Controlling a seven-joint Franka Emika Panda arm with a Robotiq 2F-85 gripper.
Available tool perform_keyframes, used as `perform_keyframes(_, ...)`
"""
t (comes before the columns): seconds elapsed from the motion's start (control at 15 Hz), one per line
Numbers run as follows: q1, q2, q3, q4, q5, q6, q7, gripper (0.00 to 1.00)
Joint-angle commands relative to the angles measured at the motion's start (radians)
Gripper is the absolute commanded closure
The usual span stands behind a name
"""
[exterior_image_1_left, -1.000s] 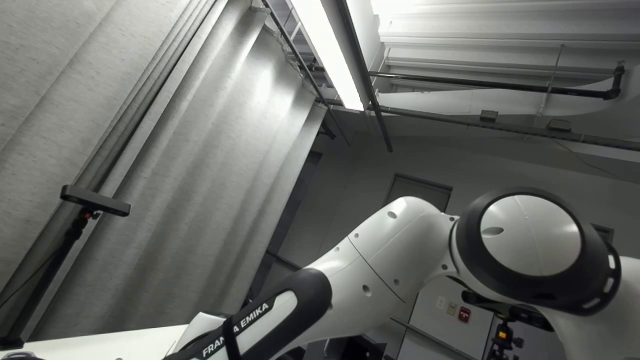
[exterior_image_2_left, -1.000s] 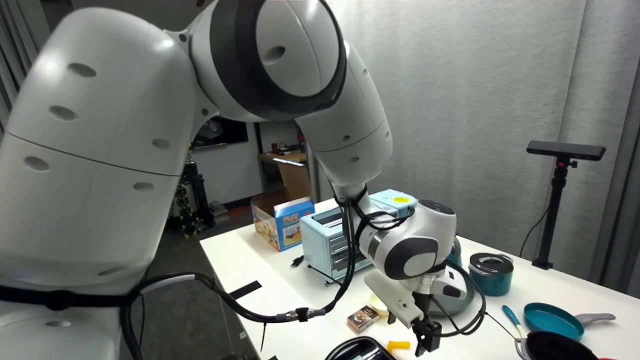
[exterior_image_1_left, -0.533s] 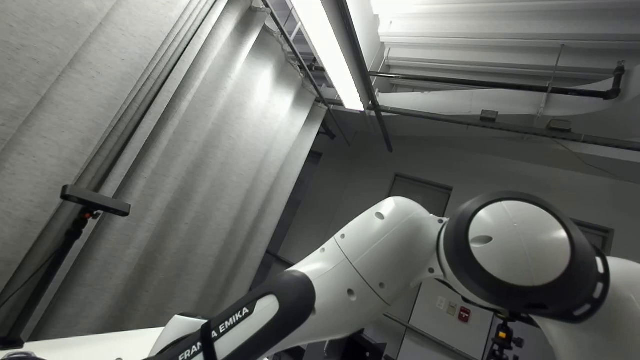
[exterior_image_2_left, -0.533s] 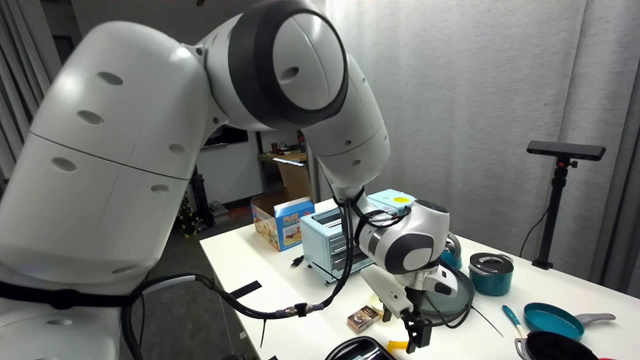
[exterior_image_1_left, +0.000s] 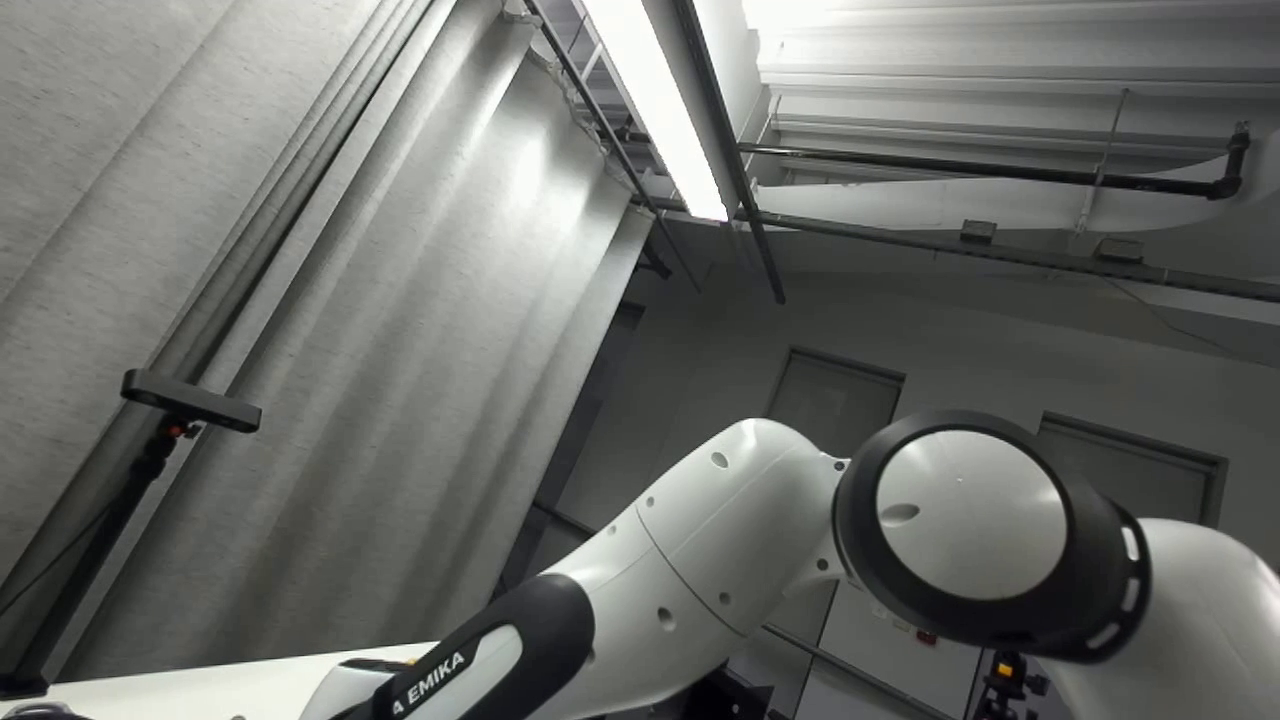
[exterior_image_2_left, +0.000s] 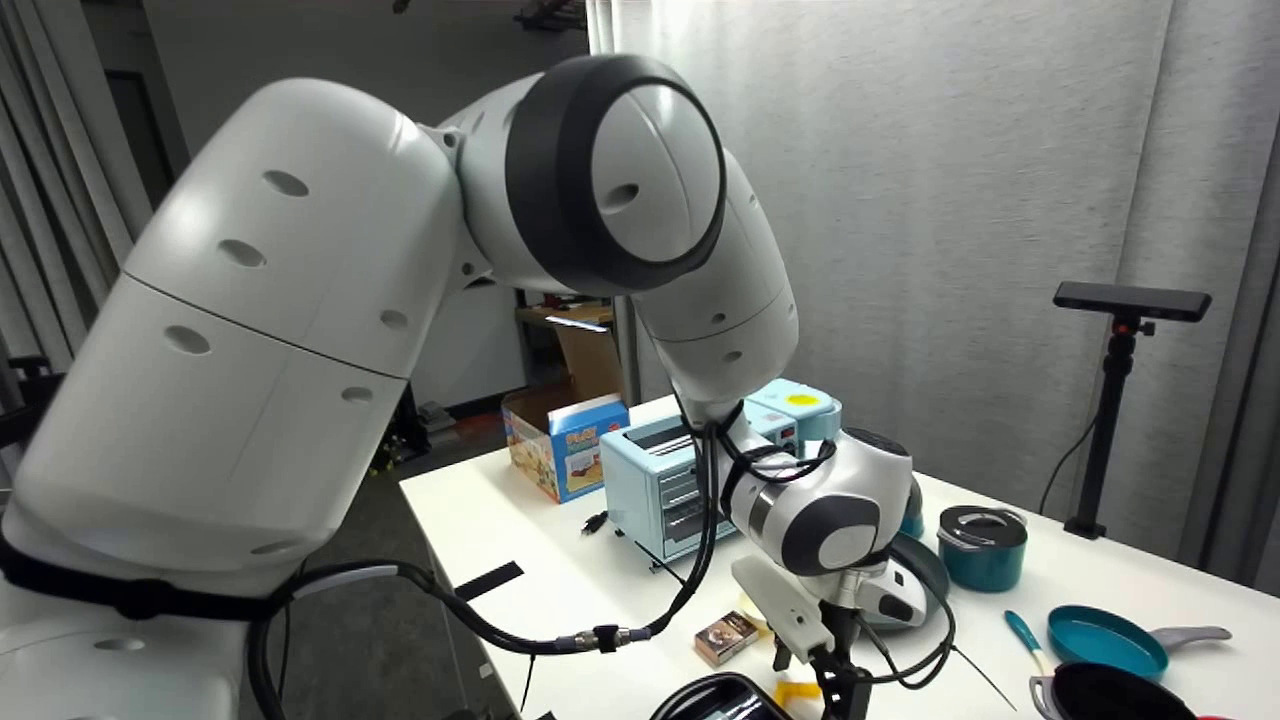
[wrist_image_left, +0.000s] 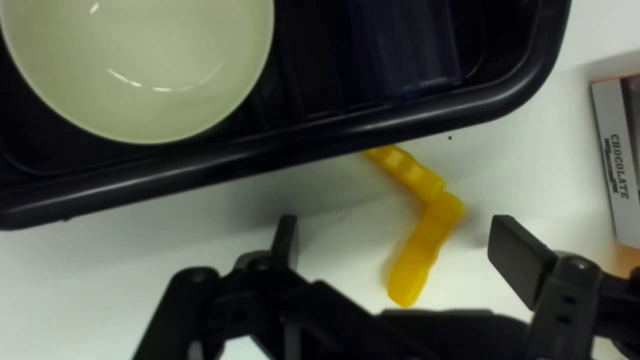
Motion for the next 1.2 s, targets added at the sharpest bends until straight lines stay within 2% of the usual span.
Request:
perform_keyframes(0.0, 0.010, 0.034, -0.012, 0.046, -0.004, -0.021, 0.032, 0.28)
perform_keyframes(0.07, 0.012, 0.034, -0.014, 0.048, -0.007, -0.024, 0.035, 0.31)
perform_keyframes(0.6, 0.014, 0.029, -0.018, 0.071, -0.010, -0.046, 0.038, 0.94)
perform_keyframes(0.67, 0.014, 0.029, -0.018, 0.073, -0.010, -0.047, 0.038, 0.99)
perform_keyframes(0.8, 0.016, 0.031, -0.019, 0.076, -0.012, -0.049, 0.040, 0.95)
perform_keyframes(1.13, 0.032, -0.006, -0.031, 0.052, -0.036, -0.033, 0.045, 0.95)
